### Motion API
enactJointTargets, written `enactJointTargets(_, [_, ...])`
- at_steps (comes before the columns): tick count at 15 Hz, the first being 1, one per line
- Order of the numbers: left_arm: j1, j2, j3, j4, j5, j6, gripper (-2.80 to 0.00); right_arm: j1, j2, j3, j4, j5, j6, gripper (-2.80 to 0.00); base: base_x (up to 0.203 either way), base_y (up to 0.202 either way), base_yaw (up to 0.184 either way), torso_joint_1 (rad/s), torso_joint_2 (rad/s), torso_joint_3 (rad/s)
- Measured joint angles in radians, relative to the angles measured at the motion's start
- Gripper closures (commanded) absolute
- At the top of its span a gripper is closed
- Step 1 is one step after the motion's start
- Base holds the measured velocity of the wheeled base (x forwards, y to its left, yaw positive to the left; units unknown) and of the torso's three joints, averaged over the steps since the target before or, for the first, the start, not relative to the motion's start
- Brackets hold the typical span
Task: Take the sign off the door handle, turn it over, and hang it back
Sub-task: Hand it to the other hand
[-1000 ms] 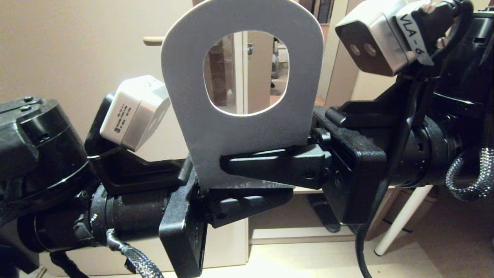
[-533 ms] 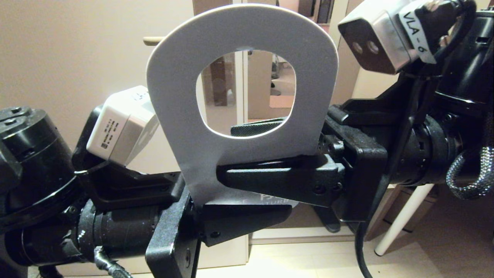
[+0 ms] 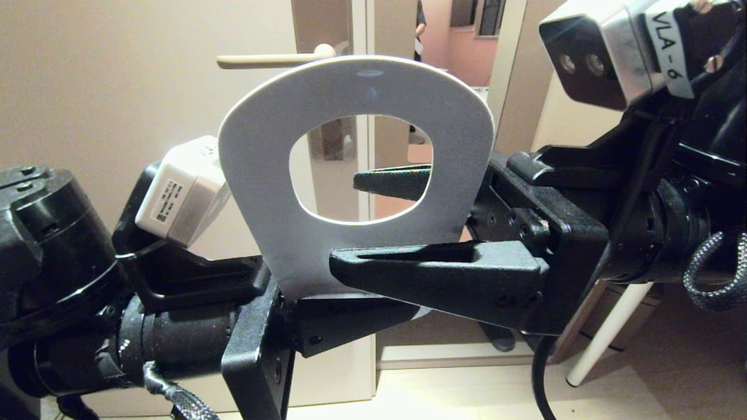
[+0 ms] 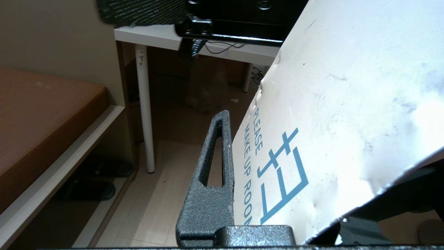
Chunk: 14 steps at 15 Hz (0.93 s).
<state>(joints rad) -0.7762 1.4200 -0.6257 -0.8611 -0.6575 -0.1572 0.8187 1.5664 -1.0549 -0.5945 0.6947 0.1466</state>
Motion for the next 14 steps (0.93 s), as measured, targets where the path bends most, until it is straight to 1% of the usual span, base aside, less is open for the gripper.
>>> enactJointTargets(2, [0.022, 0.002, 0.001, 0.001, 0.000, -0.001, 0.00, 0.000, -0.009, 0.001, 0.001, 0.002, 0.001, -2.80, 0.000, 0.000, 0.000, 0.000, 0.00, 0.000])
enactJointTargets(5, [0.035, 0.006, 0.001, 0.001, 0.000, -0.002, 0.00, 0.000, -0.017, 0.003, 0.001, 0.006, 0.001, -2.80, 0.000, 0.000, 0.000, 0.000, 0.00, 0.000])
enactJointTargets(8, [0.045, 0.006, 0.000, 0.000, 0.001, -0.033, 0.00, 0.000, -0.025, 0.003, 0.001, 0.005, 0.001, -2.80, 0.000, 0.000, 0.000, 0.000, 0.00, 0.000])
enactJointTargets(14, [0.058, 0.000, -0.001, 0.010, -0.005, -0.051, 0.00, -0.001, -0.039, 0.029, 0.002, 0.001, 0.000, -2.80, 0.000, 0.000, 0.000, 0.000, 0.00, 0.000])
